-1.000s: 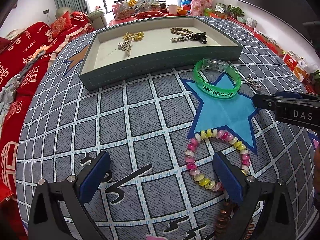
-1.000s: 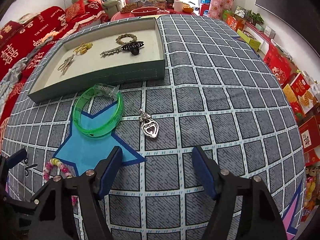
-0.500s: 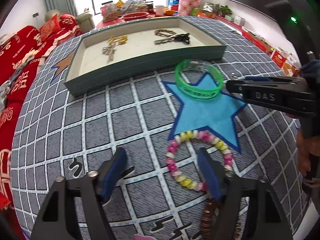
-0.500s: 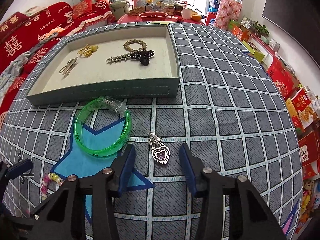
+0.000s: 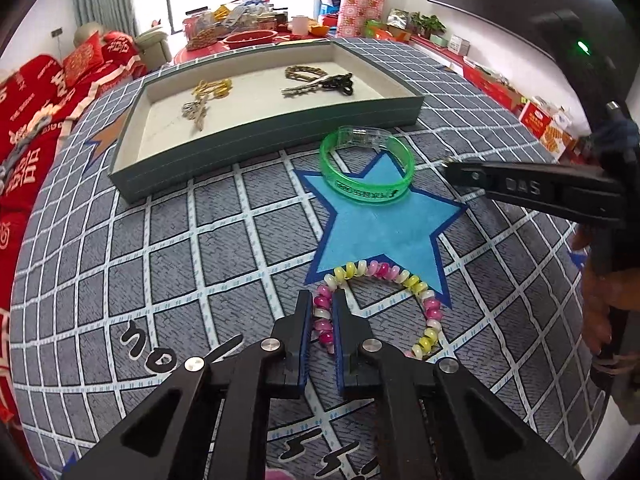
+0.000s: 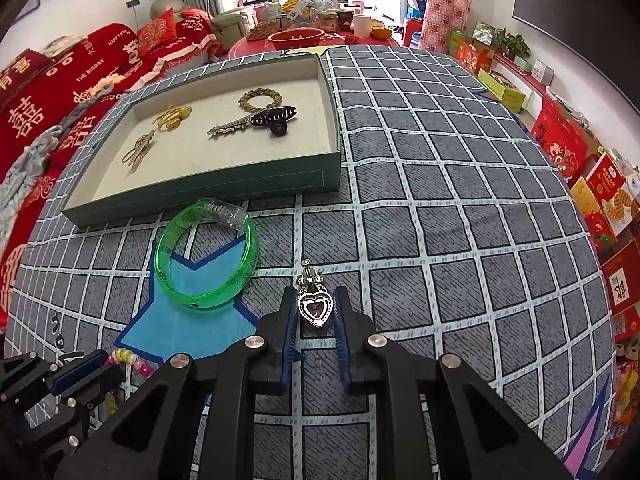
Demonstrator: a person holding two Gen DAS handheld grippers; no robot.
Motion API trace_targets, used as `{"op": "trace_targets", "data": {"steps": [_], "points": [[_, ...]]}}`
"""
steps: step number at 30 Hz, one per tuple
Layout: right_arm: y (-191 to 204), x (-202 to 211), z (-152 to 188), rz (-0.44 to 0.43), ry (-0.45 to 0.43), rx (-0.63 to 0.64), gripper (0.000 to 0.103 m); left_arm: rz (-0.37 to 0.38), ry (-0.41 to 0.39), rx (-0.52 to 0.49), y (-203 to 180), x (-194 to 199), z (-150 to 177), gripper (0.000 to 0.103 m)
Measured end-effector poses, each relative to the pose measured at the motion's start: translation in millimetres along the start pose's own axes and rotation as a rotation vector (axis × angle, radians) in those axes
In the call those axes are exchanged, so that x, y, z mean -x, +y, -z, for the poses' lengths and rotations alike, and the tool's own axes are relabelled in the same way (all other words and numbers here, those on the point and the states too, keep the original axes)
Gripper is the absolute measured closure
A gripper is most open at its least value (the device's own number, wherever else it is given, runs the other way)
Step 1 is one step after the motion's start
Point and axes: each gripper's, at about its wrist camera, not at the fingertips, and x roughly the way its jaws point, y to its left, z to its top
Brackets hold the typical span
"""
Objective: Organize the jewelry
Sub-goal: 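Grasp the silver heart pendant with the right tool while the left tool grasps the pink-yellow beaded bracelet, then carry the heart pendant and beaded bracelet over the tray with both tools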
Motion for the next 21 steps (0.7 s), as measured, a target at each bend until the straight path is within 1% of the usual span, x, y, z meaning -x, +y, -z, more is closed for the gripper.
{"op": "trace_targets", "data": {"steps": [3, 10, 12, 16, 21], "points": [[-7, 8, 4, -0.022, -0.002, -0.018, 0.084, 0.001, -0.018, 0.026, 9, 7, 0, 0.08], [-22, 29, 11, -0.09, -0.014, -0.076, 0.084, -0.005, -0.073, 0.052, 28, 30, -2, 0.08], [-24, 35, 12, -0.097, -0.018, -0.082, 0.084, -0.011, -0.086, 0.064, 34, 35, -5, 0.08], [-22, 47, 11, -0.106, -0.033, -0.079, 0.084, 0.0, -0.11, 0.087, 45, 44, -10, 0.08], [-19, 58, 6, -0.114, -0.054, -0.073, 0.084, 0.001, -0.112, 0.074, 50, 46, -12, 0.08]]}}
